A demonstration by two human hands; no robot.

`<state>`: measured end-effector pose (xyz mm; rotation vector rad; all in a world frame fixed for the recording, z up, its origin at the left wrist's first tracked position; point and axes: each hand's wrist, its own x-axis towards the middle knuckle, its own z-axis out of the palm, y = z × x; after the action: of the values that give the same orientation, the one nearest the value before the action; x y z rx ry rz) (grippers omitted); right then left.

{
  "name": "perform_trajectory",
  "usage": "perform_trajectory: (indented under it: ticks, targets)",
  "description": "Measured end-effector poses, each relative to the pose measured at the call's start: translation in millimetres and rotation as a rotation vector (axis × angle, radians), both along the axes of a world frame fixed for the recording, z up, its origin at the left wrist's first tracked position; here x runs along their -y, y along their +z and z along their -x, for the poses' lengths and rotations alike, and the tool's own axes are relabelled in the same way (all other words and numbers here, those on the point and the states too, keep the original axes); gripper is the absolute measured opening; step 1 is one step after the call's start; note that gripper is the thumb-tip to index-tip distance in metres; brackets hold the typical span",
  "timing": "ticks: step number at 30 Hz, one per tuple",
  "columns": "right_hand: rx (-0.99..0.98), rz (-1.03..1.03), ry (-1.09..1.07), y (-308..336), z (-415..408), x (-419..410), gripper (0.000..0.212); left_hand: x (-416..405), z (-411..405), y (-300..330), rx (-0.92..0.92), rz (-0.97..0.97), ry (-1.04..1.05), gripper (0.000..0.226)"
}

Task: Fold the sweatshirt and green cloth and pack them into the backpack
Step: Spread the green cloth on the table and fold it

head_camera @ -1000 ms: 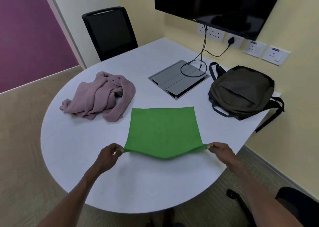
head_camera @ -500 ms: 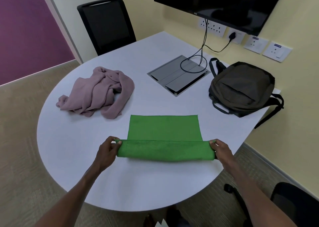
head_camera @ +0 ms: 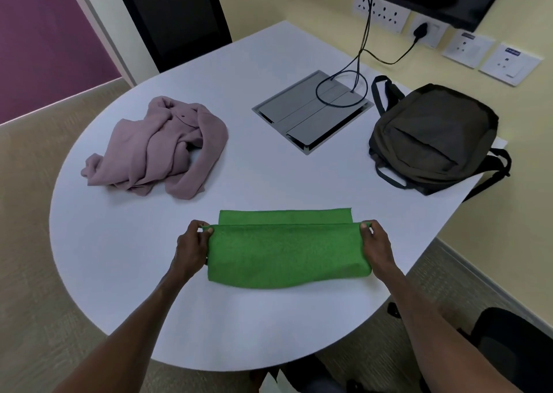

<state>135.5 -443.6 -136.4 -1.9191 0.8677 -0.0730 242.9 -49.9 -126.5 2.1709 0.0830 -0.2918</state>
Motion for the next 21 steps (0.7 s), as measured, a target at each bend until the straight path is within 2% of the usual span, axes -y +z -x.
perform_trajectory:
  ticks: [8, 16, 21]
  targets:
    - [-0.080, 0.155, 0.094, -21.7, -37.6, 10.6, 0.024, 8.0, -37.0, -27.3, 0.010, -0.131, 0.030, 0.018]
    - [-0.164, 0.207, 0.128, -51.3, -65.8, 19.5, 0.024, 26.5, -63.3, -52.8, -0.082, -0.070, 0.157, 0.029]
    - [-0.284, 0.204, 0.114, -64.0, -82.2, 28.5, 0.025, 31.8, -72.3, -70.5, -0.125, -0.128, 0.154, 0.033]
